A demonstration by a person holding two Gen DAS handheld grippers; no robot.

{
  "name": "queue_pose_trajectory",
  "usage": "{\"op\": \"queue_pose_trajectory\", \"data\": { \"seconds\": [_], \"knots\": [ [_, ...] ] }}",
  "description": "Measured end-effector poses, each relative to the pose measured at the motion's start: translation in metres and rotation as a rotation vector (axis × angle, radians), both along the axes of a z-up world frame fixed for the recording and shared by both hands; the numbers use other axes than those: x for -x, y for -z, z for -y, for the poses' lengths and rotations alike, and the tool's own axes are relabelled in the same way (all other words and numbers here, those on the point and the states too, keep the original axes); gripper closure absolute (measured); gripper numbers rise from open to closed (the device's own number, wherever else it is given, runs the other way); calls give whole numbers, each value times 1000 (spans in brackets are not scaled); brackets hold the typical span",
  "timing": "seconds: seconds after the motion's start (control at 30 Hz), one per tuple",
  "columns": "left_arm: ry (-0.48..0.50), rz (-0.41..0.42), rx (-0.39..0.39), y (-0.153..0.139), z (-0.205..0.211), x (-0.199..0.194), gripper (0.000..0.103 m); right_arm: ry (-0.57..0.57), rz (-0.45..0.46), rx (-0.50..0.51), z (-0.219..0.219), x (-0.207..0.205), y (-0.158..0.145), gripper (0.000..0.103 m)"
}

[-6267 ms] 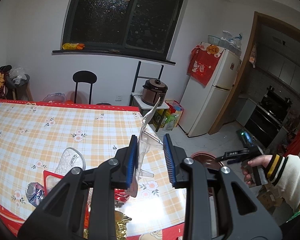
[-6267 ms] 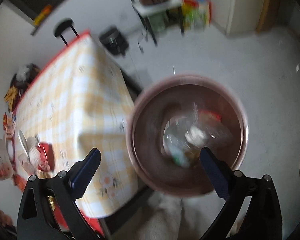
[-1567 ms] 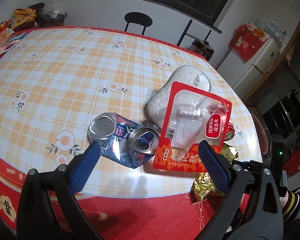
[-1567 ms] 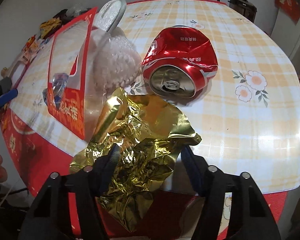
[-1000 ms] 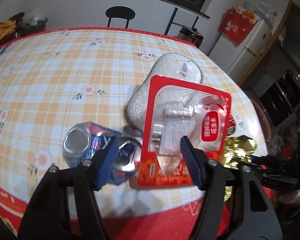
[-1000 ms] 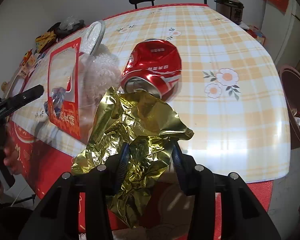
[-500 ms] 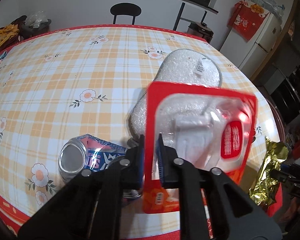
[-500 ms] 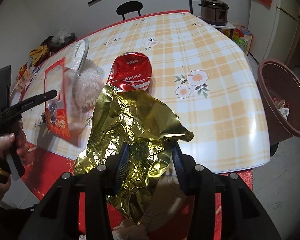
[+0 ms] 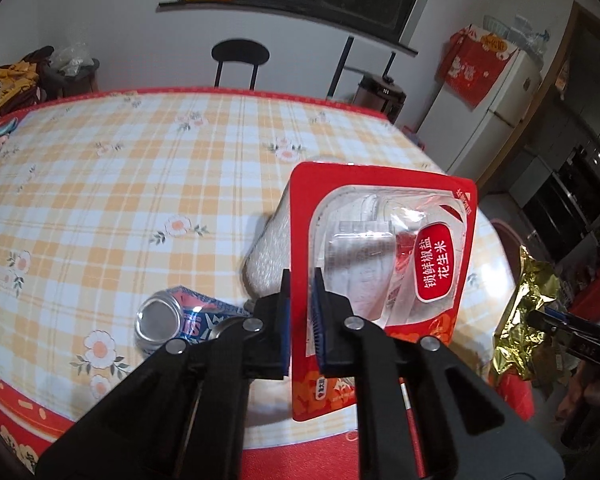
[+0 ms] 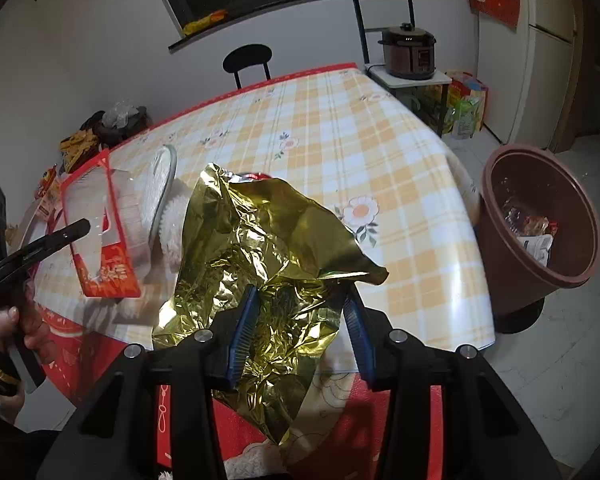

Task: Collect trash
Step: 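Carry the gold foil with the right tool over the bin and release it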

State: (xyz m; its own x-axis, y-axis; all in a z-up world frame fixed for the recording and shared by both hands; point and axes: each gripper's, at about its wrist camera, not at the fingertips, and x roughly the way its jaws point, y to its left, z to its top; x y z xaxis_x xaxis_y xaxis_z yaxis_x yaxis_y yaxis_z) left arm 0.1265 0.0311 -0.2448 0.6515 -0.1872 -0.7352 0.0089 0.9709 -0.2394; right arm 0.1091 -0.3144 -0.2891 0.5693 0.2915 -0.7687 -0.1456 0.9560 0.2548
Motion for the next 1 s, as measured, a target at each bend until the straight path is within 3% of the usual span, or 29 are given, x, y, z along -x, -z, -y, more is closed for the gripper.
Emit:
{"op": "queue_pose_trajectory", "data": {
  "seconds": [0.4,0.8,1.0],
  "knots": [
    [-62,136,22,-57,9,15,91,41,83,0,48,-2,-32,60],
    [-97,162,29,-77,64,19,91,69,100,-32,120,-16,-42,60],
    [-101,163,11,-86,98,15,91,156,113,-43,183,-29,-41,60]
  ]
}}
